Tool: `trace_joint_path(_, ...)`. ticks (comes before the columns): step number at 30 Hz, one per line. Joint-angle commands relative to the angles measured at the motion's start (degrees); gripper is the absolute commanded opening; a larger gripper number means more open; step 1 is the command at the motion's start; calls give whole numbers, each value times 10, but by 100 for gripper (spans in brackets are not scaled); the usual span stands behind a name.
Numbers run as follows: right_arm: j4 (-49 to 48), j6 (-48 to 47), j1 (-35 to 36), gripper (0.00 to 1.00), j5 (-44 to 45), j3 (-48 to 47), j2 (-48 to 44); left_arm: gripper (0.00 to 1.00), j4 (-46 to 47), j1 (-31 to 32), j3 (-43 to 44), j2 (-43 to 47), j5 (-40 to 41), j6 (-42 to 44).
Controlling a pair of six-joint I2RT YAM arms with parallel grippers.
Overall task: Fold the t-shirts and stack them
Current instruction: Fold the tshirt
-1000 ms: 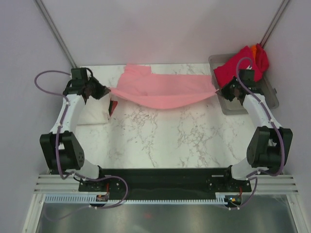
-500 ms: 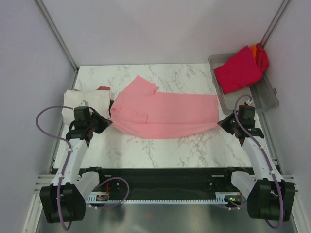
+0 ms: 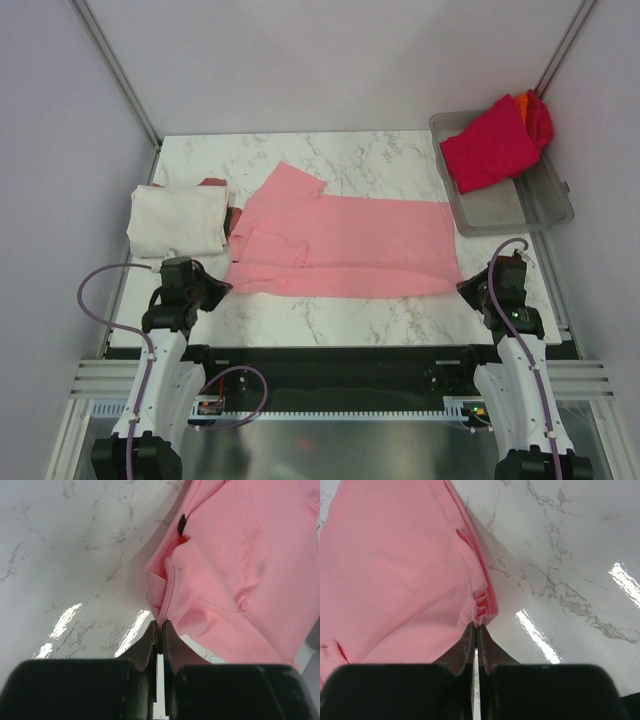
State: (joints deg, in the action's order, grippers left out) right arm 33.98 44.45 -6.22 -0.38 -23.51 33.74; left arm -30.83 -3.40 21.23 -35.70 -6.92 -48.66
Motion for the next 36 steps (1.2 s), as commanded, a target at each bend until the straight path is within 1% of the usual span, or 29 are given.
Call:
trace_joint_path(1, 50, 15, -1, 9, 66, -6, -28, 8, -13, 1, 13, 4, 53, -35)
trace_joint_path(2, 57, 20, -2, 22, 78, -8, -31, 14, -28, 0, 19, -1, 66, -37)
trace_joint_path(3, 65, 21, -1, 39, 86, -14, -34, 22, -37, 1, 24, -10, 86, -43)
trace_joint_path(4, 66, 21, -2, 65, 87, -16, -37, 40, -45, 1, 38, -16, 114, -44)
trace_joint_path(5, 65, 23, -1, 69, 90, -18, -36, 62, -48, 0, 44, -21, 124, -42)
trace_joint_path(6, 67, 24, -1, 74, 93, -25, -35, 67, -49, 0, 51, -34, 131, -29)
trace_joint_path(7, 65, 24, -1, 75, 93, -28, -30, 68, -49, 0, 68, -40, 142, -21)
trace_joint_path(9, 59, 19, -2, 75, 93, -42, -24, 68, -50, 0, 85, -52, 143, 5)
trace_joint_path(11, 42, -8, -2, 74, 72, -52, -10, 69, -50, 1, 106, -58, 136, 17)
trace_joint_path(12, 10, -18, -1, 71, 46, -57, -4, 69, -49, 1, 112, -56, 134, 30)
trace_joint_path(13, -6, -45, 0, 64, 6, -60, 17, 70, -48, 1, 128, -55, 130, 41)
trace_joint_path(15, -24, -67, 0, 59, -29, -89, 51, 73, -41, 1, 144, -57, 117, 74)
trace_joint_path(16, -29, -90, 4, 55, -50, -101, 89, 75, -33, 1, 163, -63, 96, 86)
trace_joint_path(17, -32, -103, 8, 55, -60, -129, 107, 75, -31, 2, 173, -80, 82, 97)
trace_joint_path(18, -41, -113, 22, 54, -67, -141, 141, 75, -27, 4, 191, -90, 49, 119)
trace_joint_path(21, -67, -124, 59, 54, -98, -184, 187, 75, -3, 15, 206, -123, 16, 137)
trace_joint_path(22, -77, -118, 108, 53, -100, -192, 216, 75, 20, 16, 204, -127, -4, 137)
trace_joint_path(23, -87, -100, 132, 52, -99, -206, 230, 73, 30, 19, 202, -132, -11, 135)
trace_joint_path(24, -110, -86, 179, 51, -88, -210, 245, 73, 41, 20, 199, -145, -13, 126)
trace_joint_path(26, -140, -62, 223, 48, -76, -220, 289, 71, 80, 23, 190, -162, -28, 118)
trace_joint_path(27, -178, -36, 264, 45, -65, -224, 306, 71, 97, 26, 188, -190, -40, 109)
trace_joint_path(29, -215, -17, 303, 44, -46, -246, 362, 69, 125, 27, 195, -223, -51, 107)
trace_joint_path(30, -231, -7, 340, 43, -29, -261, 387, 67, 130, 27, 207, -244, -57, 107)
trace_joint_path(31, -233, -5, 357, 42, -21, -282, 438, 65, 134, 27, 213, -276, -60, 108)
trace_joint_path(32, -233, -4, 374, 41, -16, -303, 466, 62, 142, 27, 218, -294, -64, 109)
trace_joint_path(33, -233, -2, 389, 40, -11, -343, 492, 59, 154, 27, 223, -309, -66, 113)
trace_joint_path(34, -233, 5, 416, 40, -5, -362, 541, 56, 157, 27, 233, -334, -68, 114)
trace_joint_path(36, -235, 12, 450, 38, 0, -415, 587, 53, 165, 27, 243, -356, -70, 116)
